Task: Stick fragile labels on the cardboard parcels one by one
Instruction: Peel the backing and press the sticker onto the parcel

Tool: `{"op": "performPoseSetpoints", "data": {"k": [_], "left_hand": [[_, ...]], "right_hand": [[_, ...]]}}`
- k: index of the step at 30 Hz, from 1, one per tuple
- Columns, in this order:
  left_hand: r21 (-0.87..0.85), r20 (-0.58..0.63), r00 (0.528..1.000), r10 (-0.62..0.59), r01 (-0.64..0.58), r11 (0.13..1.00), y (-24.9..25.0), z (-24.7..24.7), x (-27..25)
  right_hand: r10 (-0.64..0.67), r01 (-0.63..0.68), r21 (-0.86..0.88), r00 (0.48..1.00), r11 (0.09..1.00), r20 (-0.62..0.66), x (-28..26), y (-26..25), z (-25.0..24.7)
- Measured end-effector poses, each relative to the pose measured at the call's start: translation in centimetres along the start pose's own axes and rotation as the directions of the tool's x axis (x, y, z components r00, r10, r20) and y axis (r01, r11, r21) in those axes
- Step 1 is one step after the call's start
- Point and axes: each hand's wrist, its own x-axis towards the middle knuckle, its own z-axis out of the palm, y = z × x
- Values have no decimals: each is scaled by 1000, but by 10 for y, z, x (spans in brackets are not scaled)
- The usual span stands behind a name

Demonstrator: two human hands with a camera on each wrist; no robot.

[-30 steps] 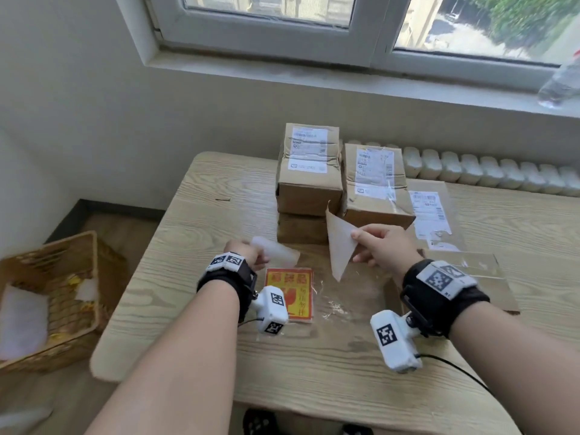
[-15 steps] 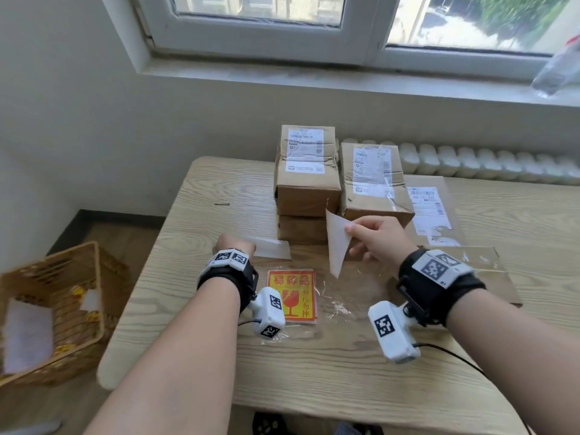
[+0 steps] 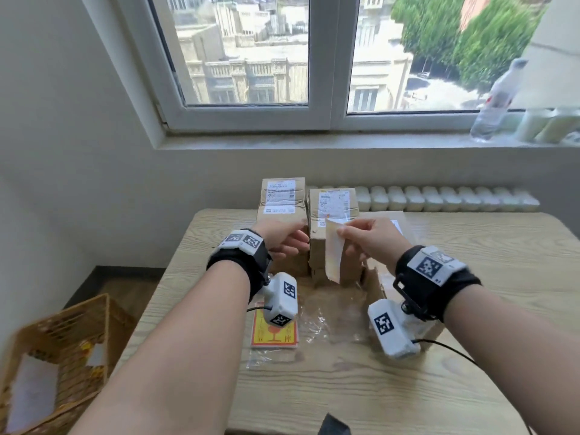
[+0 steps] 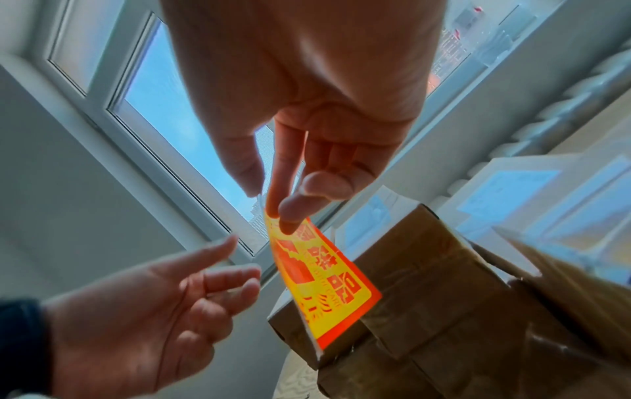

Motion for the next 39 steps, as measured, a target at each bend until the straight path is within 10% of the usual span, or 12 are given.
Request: {"op": "performPoseSetpoints", "data": {"k": [17, 23, 39], "left_hand": [[-139, -83, 995, 51, -62, 988, 54, 79, -23], [-256, -47, 996, 70, -80, 963, 53, 89, -18], [-206, -35, 999, 11, -18, 978, 33, 168, -8]], "right_hand": [[-265, 263, -106, 964, 959, -2, -43, 13, -56], [-122, 107, -68, 955, 992, -270, -31, 43, -97], [150, -129, 99, 958, 987, -246, -32, 105, -128]]}}
